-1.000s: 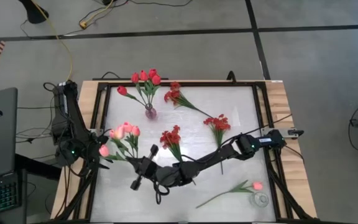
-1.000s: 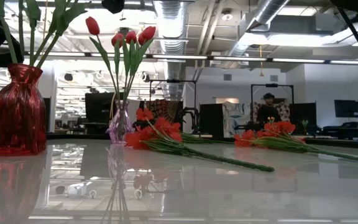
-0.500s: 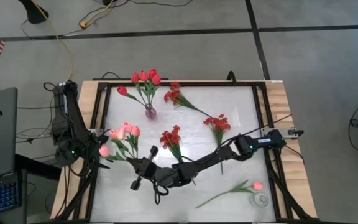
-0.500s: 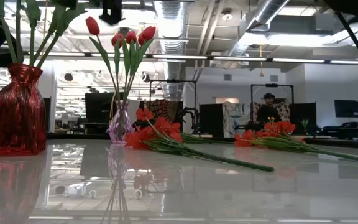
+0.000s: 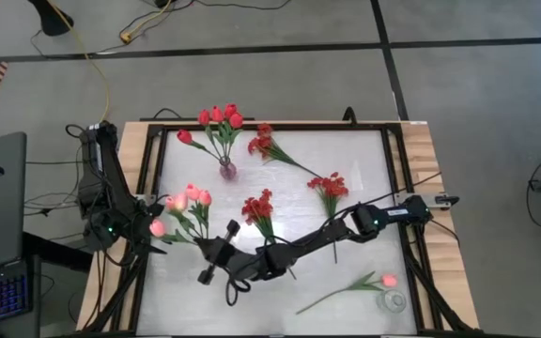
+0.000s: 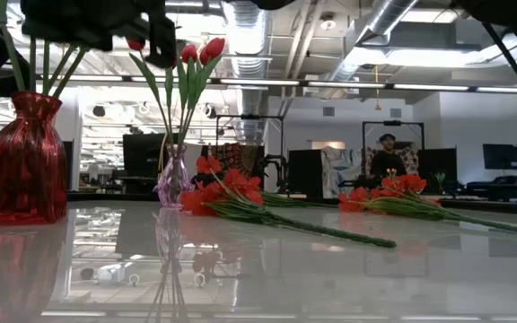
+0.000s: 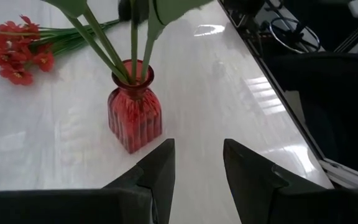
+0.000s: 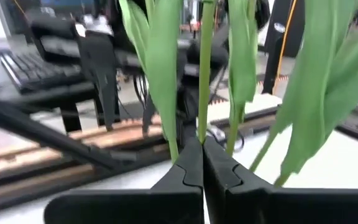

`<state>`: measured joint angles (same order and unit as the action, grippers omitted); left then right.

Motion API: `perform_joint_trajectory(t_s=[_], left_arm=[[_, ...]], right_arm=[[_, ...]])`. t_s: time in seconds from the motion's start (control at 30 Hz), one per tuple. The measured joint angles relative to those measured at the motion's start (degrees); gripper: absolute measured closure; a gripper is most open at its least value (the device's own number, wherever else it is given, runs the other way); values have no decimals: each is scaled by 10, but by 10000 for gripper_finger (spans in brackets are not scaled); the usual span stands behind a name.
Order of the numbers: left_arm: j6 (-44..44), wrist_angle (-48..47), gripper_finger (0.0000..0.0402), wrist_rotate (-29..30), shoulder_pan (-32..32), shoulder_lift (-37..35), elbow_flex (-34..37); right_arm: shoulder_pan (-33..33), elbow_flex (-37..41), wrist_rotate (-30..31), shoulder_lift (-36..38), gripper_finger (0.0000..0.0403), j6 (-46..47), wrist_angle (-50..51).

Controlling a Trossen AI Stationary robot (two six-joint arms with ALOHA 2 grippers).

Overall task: Sort flowers into vase by color
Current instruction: Adjust the pink tulips in the red vase

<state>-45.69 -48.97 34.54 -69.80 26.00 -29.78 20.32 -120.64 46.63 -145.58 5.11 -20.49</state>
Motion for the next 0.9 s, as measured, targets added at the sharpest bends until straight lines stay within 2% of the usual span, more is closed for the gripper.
perform_joint_trajectory(t_s=[0.9], left_arm=[[4, 0, 278, 4, 0, 0, 0]], right_arm=[[-1, 0, -3, -1, 375, -5, 68]])
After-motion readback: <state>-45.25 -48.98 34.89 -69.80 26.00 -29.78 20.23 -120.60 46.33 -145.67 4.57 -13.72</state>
